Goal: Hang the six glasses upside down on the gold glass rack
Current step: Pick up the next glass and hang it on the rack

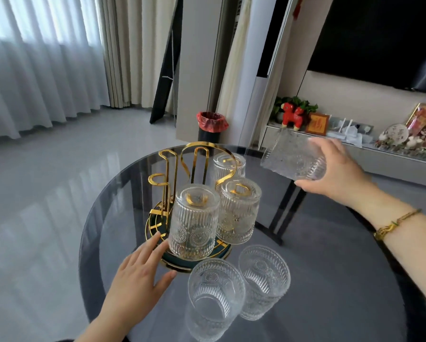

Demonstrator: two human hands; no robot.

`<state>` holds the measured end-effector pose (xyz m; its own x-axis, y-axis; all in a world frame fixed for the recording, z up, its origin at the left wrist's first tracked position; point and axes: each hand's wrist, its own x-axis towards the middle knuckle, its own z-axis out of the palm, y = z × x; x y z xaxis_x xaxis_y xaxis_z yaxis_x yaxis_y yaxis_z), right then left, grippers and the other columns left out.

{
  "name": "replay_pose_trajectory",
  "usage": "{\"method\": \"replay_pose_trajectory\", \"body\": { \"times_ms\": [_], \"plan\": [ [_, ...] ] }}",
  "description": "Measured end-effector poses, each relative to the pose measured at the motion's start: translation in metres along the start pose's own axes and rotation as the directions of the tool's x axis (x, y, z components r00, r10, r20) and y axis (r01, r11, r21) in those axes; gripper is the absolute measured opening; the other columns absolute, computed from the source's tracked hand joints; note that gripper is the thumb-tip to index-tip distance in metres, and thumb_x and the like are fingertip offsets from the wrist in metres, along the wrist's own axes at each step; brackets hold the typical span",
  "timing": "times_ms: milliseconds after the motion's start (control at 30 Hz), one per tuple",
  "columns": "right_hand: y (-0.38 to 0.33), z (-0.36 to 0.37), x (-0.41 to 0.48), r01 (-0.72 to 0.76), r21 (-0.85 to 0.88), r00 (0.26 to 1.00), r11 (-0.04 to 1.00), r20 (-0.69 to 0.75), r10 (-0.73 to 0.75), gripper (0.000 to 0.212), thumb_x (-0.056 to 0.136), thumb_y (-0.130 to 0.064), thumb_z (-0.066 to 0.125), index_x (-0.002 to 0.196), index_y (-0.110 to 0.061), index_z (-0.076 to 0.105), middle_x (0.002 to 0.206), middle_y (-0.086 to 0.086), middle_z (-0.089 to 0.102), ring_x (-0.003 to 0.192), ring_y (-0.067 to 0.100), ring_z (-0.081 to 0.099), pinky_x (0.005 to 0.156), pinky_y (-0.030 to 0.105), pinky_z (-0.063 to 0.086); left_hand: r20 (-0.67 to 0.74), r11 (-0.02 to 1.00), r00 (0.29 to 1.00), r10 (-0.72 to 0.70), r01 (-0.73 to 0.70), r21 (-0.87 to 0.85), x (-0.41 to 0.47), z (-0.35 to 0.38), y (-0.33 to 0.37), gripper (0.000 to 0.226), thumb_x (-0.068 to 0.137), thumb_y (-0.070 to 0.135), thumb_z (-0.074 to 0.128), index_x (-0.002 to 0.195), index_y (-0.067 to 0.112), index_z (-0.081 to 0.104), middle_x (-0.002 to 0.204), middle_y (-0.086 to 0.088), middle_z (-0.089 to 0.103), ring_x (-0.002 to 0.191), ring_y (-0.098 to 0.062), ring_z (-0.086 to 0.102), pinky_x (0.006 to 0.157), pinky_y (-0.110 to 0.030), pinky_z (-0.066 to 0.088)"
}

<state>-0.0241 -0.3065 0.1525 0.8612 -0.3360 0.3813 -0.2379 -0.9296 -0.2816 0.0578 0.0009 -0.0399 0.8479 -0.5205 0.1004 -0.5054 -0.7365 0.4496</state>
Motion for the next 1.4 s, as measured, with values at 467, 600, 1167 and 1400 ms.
{"method": "replay_pose_trajectory", "body": {
  "times_ms": [467,600,1167,1400],
  "plan": [
    [-0.12,-0.011,0.112,0.604,-0.509,0.797,0.613,0.407,-0.447,0.078,0.066,-0.013,0.069,0.133,-0.012,0.027,0.131,0.017,0.036,0.119,0.032,0.037,0.098,0.038,0.035,0.043,0.998,0.999,0.016,-0.013,-0.059,0.004,-0.004,0.0,0.108,0.042,0.08,-0.028,0.138,0.042,0.004,0.154,0.014,-0.001,0.141,-0.009,0.006,0.116,-0.032,0.009],
    [-0.137,0.007,0.124,0.627,-0.519,0.777,0.581,0.474,-0.415,0.08,0.066,-0.014,0.069,0.133,-0.013,0.026,0.133,0.014,0.035,0.118,0.031,0.038,0.098,0.036,0.035,-0.008,0.991,1.0,-0.003,0.002,-0.134,0.007,0.002,-0.004,0.06,0.087,0.056,0.028,0.139,0.037,0.006,0.154,0.014,-0.001,0.141,-0.006,0.008,0.115,-0.028,0.012],
    [-0.186,0.025,0.149,0.508,-0.46,0.725,0.728,0.685,-0.072,0.078,0.063,-0.023,0.076,0.126,-0.02,0.031,0.127,0.01,0.046,0.104,0.023,0.045,0.085,0.034,0.042,-0.092,0.994,0.996,0.021,-0.031,-0.103,0.011,0.006,-0.003,0.061,0.084,0.058,0.03,0.139,0.035,0.016,0.153,0.011,0.01,0.139,-0.009,0.019,0.114,-0.029,0.019],
    [-0.187,0.061,0.147,0.527,-0.447,0.663,0.723,0.748,-0.02,0.075,0.064,-0.024,0.075,0.126,-0.019,0.032,0.127,0.012,0.046,0.103,0.022,0.044,0.085,0.035,0.043,-0.07,0.992,0.997,0.015,-0.024,-0.127,0.014,0.01,-0.008,0.06,0.087,0.057,0.025,0.139,0.038,0.002,0.154,0.014,-0.005,0.141,-0.008,0.003,0.116,-0.029,0.007]
  ]
}}
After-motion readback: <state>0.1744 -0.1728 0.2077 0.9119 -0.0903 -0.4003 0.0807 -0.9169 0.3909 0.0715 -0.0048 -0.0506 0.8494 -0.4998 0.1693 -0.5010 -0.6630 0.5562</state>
